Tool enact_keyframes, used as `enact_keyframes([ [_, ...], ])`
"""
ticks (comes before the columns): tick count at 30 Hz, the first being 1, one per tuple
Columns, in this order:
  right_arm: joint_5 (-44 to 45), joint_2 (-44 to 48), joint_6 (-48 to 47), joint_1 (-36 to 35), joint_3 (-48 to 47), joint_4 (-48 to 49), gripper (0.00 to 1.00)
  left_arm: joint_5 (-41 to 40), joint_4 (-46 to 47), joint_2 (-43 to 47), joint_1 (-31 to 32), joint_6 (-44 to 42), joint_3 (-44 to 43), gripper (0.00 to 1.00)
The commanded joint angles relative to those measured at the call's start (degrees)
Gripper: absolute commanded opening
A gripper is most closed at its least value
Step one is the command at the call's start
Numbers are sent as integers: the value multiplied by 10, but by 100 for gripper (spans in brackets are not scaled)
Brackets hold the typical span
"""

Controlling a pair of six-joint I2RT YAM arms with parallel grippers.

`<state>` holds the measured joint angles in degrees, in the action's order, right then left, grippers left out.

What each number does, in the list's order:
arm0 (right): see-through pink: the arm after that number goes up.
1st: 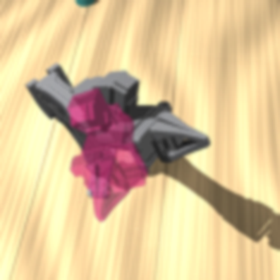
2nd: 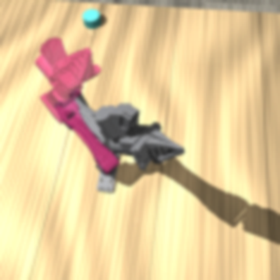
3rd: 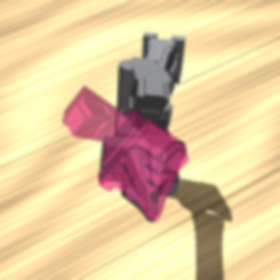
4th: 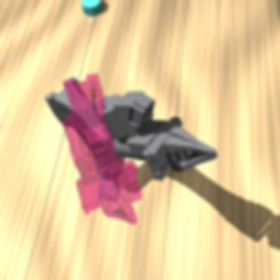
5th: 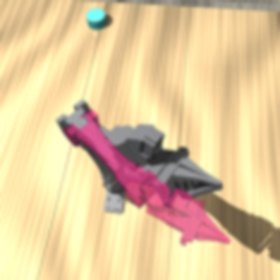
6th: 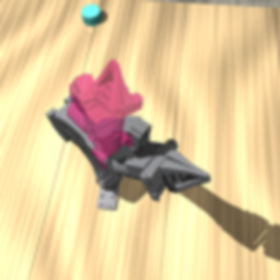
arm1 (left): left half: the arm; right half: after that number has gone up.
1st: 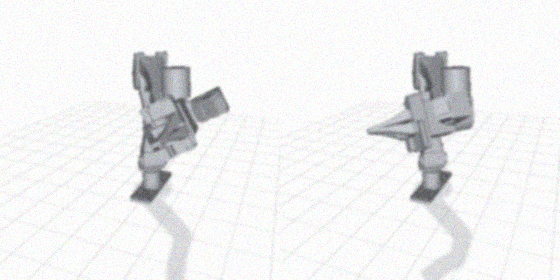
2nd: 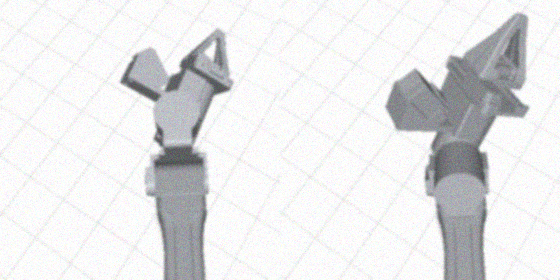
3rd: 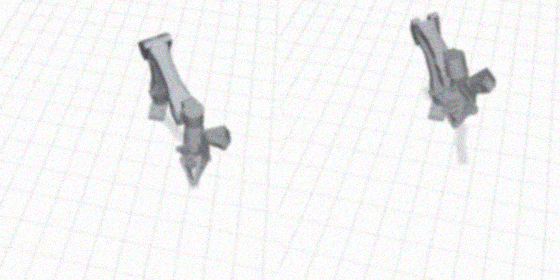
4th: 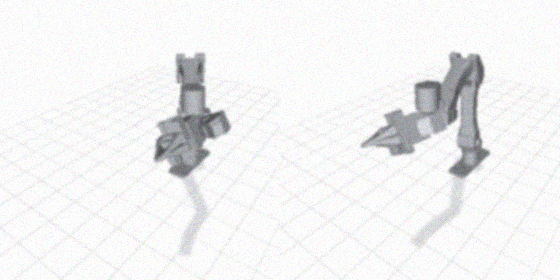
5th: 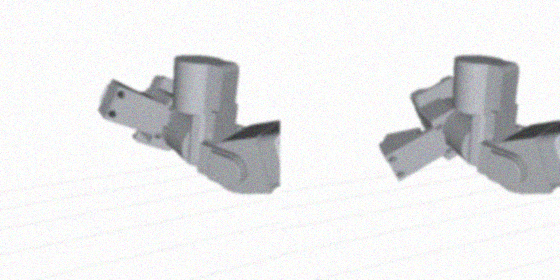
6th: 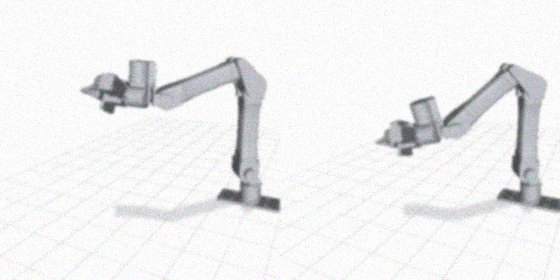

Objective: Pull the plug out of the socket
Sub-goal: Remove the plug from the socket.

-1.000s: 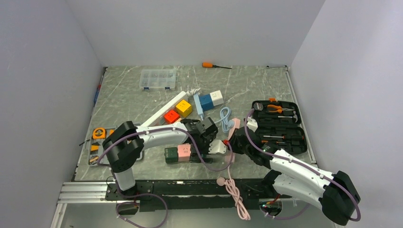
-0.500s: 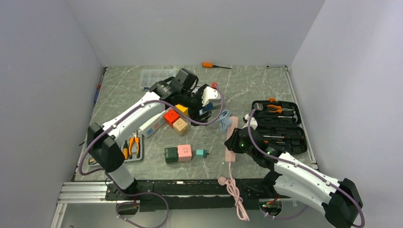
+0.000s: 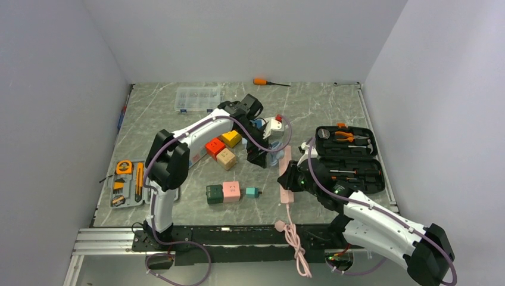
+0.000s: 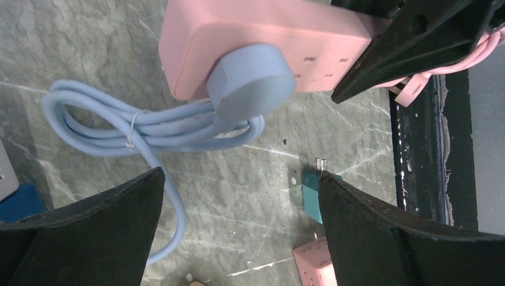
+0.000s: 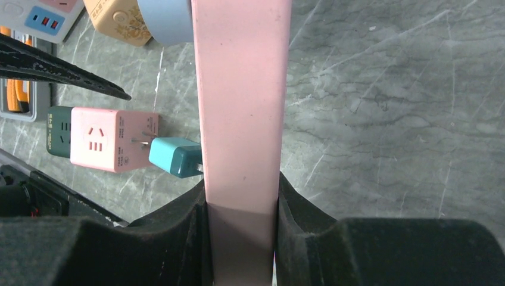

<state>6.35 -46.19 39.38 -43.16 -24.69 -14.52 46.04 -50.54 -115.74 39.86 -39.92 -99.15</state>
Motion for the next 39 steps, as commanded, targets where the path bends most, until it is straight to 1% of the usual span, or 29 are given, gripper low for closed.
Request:
enact_keyframes([
  [1,-33,0,-26,-1,-38,89,0,53,27,7,1,-15,-25,99],
  [10,-53,-20,-36,0,-46,119,0,91,62,-14,5,4,-19,99],
  [16,-54,-18,-39,-1,-53,122,0,78,33,-35,16,-40,-20,99],
  [19,-58,-16,-40,-1,-55,125,0,74,48,-36,16,-38,-11,99],
  [22,-60,-16,-40,-1,-53,126,0,88,58,-32,15,-34,-7,99],
  [24,-60,-16,-41,-1,-52,124,0,97,54,-32,13,-38,-12,98],
  [27,-60,-10,-41,0,-43,121,0,99,34,-34,9,-57,-24,92],
  [31,-60,4,-39,-1,-28,125,0,83,-18,-44,4,-98,-38,81],
  [33,-66,5,-41,-1,-27,126,0,76,-49,-55,3,-123,-49,71],
  [34,-74,3,-42,-1,-28,125,0,75,-55,-59,3,-127,-53,63],
  [35,-77,2,-45,0,-29,123,0,76,-57,-64,2,-126,-57,52],
  [36,-79,2,-47,0,-30,124,0,76,-55,-67,2,-122,-61,37],
  [37,-79,2,-48,0,-29,125,0,72,-51,-70,2,-118,-66,8],
  [38,-79,2,-47,-1,-29,125,0,73,-49,-71,2,-110,-71,0],
  [39,-78,2,-47,0,-27,126,0,74,-50,-72,1,-109,-78,0],
])
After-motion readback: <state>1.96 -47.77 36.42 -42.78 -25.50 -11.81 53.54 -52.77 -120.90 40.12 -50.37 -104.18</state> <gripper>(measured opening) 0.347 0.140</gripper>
